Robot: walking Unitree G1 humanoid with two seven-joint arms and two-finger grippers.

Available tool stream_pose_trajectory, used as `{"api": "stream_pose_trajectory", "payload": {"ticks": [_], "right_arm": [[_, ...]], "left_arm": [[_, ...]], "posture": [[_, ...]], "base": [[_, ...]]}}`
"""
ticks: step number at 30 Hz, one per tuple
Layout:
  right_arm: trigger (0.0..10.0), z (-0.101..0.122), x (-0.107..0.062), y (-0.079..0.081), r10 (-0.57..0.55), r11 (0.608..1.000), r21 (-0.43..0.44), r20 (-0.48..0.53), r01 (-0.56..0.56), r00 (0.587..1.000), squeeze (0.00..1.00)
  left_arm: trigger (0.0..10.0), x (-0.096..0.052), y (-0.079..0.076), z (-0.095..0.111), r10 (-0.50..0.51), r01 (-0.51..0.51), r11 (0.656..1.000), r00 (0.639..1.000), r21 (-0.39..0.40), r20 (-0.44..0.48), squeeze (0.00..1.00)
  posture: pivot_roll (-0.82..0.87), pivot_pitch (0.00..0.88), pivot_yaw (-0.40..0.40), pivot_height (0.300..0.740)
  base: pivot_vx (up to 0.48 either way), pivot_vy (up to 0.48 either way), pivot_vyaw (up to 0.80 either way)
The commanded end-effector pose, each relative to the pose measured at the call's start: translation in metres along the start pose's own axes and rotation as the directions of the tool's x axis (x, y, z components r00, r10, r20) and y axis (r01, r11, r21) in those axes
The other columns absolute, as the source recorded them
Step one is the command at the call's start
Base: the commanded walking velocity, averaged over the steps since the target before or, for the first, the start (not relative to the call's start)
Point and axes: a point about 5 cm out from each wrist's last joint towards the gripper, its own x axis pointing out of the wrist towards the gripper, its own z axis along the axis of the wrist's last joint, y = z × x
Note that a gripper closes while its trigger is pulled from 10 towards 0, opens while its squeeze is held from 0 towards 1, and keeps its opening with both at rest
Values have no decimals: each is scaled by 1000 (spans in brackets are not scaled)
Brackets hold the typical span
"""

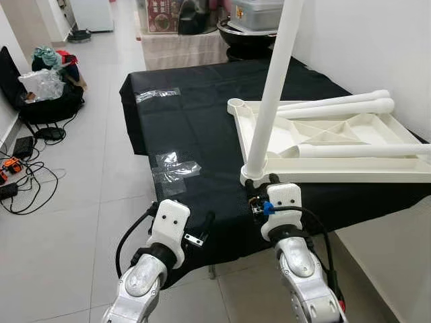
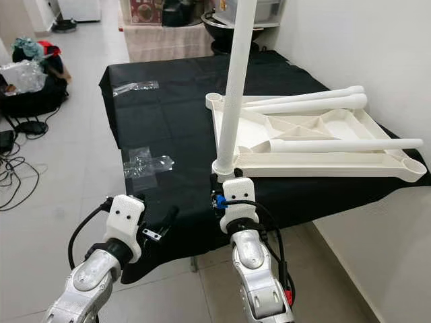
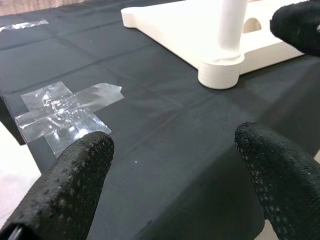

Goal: Building children table

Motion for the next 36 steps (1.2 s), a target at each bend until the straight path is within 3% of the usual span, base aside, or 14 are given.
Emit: {"api": "stream_pose_trajectory", "payload": {"ticks": [1,10,29,36], "right_arm": [[10000,1,-3,2,4,1000,-11,-1,-4,1000,0],[10000,2,-2,0,5,1000,-4,-9,-5,1000,0],[10000,-2,-4,-1,-6,1000,7,-25,7,1000,0],[10000,-4,-4,-2,-9,1000,15,-34,9,999,0]], "left_arm": [[10000,-2,0,-1,-1,1,1000,1000,-9,-4,0],[10000,1,-1,-2,-2,2,1000,1000,-13,-13,0],[10000,0,-1,-7,-4,3,1000,1000,-23,-30,0],[10000,-1,-2,-8,-11,10,1000,1000,-26,-28,0]], "posture": [[-11,18,-27,740],[-8,16,-27,740],[-14,0,-37,740],[-15,0,-37,740]], "base": [[0,0,0],[0,0,0],[0,-418,0],[229,-397,0]]}}
